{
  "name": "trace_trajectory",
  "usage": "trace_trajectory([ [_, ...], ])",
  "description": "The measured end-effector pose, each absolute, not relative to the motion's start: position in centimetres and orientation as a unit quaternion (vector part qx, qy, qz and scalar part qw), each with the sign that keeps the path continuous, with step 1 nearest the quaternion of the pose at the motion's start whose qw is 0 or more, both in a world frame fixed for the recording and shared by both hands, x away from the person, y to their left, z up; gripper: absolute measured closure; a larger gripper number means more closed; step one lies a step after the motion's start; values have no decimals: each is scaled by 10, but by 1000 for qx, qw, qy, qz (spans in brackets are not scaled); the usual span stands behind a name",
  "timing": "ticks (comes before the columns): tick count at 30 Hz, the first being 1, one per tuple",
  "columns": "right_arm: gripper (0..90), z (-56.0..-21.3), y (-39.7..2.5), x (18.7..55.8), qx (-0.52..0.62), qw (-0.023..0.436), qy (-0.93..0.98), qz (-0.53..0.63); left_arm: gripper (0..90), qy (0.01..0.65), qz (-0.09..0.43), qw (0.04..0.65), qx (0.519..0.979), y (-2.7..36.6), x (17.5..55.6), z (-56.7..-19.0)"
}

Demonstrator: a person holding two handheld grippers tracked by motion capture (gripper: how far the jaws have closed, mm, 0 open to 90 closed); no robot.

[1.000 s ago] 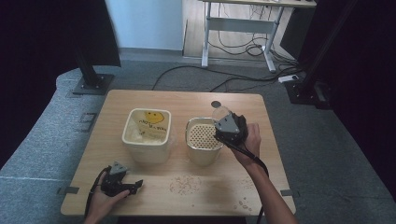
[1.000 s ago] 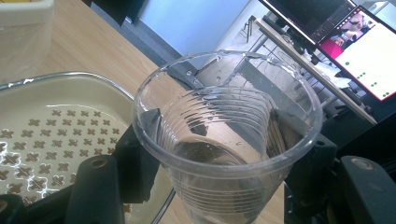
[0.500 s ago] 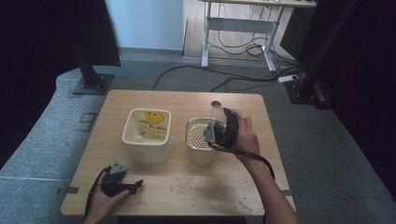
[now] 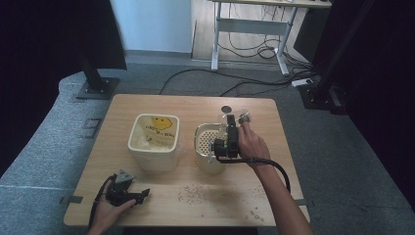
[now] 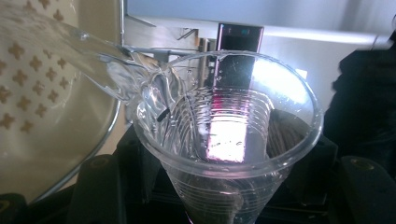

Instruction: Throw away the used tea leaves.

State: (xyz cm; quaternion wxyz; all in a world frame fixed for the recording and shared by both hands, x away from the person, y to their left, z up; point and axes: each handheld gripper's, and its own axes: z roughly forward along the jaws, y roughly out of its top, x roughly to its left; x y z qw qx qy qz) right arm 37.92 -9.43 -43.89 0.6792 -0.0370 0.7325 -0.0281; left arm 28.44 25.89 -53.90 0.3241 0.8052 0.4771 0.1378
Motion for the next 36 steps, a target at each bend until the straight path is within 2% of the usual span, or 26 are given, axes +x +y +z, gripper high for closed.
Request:
trace_trajectory([
  [12,364,-447,-88,381,-154,715,671,-122,148,478,136,324,805,259,284,-539],
  [26,363,-455,-81,371,-250,718,626,-174,148,480,136,323,804,260,285,-539],
  [36,363,-449,-81,374,-217,737,617,-169,148,479,135,323,805,260,285,-539],
])
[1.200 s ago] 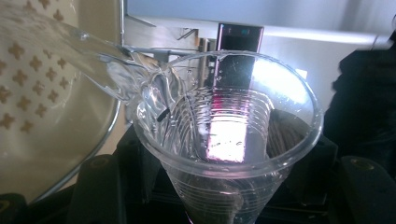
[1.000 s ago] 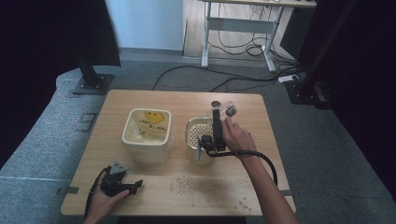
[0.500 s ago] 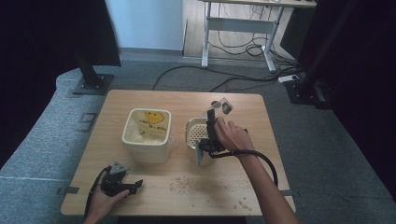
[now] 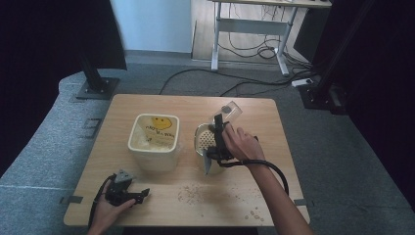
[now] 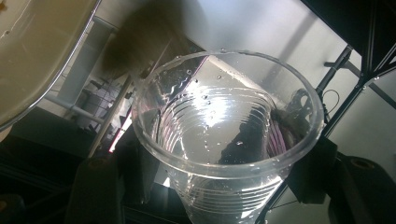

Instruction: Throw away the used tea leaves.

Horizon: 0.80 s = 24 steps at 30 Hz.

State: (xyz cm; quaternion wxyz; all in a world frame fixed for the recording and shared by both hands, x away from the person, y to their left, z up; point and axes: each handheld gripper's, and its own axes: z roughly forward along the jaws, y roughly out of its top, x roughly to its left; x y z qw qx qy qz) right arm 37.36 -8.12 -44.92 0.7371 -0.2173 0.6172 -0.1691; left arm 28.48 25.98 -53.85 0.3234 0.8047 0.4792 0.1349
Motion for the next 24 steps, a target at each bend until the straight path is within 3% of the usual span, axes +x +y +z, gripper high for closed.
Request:
trace_trajectory([
  [5,363,-444,-84,374,-184,734,638,-140,148,478,135,324,805,260,284,-538],
  [11,362,-426,-88,368,-61,702,710,2,148,478,134,323,806,259,285,-539],
  [16,361,-407,-95,365,54,639,756,135,148,477,135,322,806,258,284,-539],
  [24,361,-382,-119,369,262,486,743,378,148,477,136,323,806,258,284,-539],
])
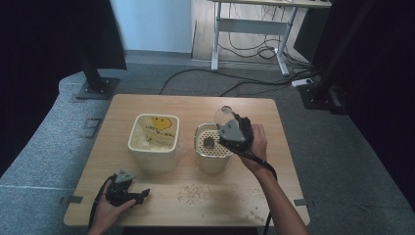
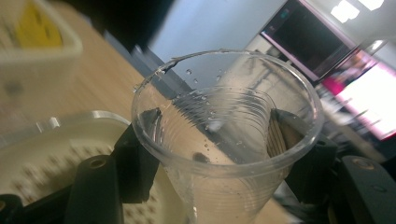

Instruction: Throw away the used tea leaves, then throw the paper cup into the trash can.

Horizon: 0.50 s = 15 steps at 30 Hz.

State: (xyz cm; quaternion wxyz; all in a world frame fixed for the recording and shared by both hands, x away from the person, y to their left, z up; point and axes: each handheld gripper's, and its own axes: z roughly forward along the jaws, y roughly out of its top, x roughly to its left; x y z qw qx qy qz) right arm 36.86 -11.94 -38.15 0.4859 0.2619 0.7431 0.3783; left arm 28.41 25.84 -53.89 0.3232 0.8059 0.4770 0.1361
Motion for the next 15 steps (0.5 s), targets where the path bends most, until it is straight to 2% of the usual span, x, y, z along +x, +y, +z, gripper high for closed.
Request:
trace_trajectory([
  [3,361,-372,-125,370,306,438,723,438,148,478,135,324,805,258,284,-539],
  [8,360,-362,-119,370,330,386,706,494,148,479,135,325,804,258,285,-539],
  [15,353,-361,-72,378,315,318,723,527,148,476,133,329,805,258,284,-537],
])
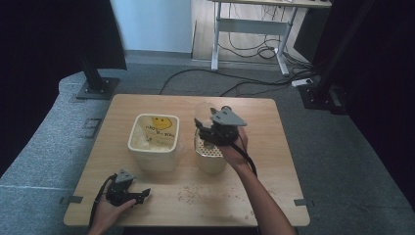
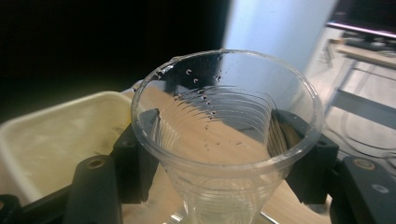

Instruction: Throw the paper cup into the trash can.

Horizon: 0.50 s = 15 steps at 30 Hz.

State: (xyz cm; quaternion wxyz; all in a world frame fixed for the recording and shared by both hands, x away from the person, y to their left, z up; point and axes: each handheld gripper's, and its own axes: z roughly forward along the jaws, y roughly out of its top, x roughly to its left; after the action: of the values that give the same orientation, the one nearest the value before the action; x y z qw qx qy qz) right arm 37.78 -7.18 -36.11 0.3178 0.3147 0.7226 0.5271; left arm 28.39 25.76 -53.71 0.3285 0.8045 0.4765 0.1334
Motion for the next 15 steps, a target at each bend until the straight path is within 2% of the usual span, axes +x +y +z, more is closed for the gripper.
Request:
trace_trajectory([
  [8,329,-364,-2,395,295,245,748,542,148,474,131,332,805,260,283,-537],
  [10,279,-371,15,405,303,217,759,533,148,473,132,331,806,260,283,-537],
  [12,144,-378,28,416,318,186,773,516,148,473,130,329,807,259,284,-537],
  [15,125,-385,37,425,331,176,779,503,149,470,130,325,810,257,285,-538],
])
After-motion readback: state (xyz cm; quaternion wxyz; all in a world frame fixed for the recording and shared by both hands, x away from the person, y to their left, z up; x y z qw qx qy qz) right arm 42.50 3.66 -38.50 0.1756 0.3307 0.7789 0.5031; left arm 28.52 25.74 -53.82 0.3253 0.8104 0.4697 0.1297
